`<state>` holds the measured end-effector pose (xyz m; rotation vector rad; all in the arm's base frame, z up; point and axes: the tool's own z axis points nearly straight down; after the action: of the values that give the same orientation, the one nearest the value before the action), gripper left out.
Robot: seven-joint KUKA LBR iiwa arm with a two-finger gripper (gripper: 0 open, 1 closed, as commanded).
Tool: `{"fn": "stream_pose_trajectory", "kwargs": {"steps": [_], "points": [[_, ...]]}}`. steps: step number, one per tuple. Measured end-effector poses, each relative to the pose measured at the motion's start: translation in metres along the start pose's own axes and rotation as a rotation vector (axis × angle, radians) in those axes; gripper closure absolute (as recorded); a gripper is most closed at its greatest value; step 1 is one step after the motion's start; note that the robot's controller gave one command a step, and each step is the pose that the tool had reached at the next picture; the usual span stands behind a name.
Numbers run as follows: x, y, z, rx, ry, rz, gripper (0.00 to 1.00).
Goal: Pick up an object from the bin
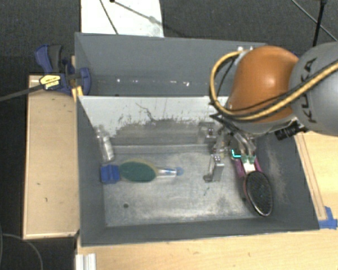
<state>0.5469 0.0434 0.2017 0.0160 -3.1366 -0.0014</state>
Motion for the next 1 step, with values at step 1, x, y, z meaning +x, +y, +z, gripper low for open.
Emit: {"fn": "stream_pose_trajectory", "kwargs": {"steps": [1], "points": [[0.0679, -0.0992, 0.0522, 0.003, -0.003, -0.306, 0.0]]}}
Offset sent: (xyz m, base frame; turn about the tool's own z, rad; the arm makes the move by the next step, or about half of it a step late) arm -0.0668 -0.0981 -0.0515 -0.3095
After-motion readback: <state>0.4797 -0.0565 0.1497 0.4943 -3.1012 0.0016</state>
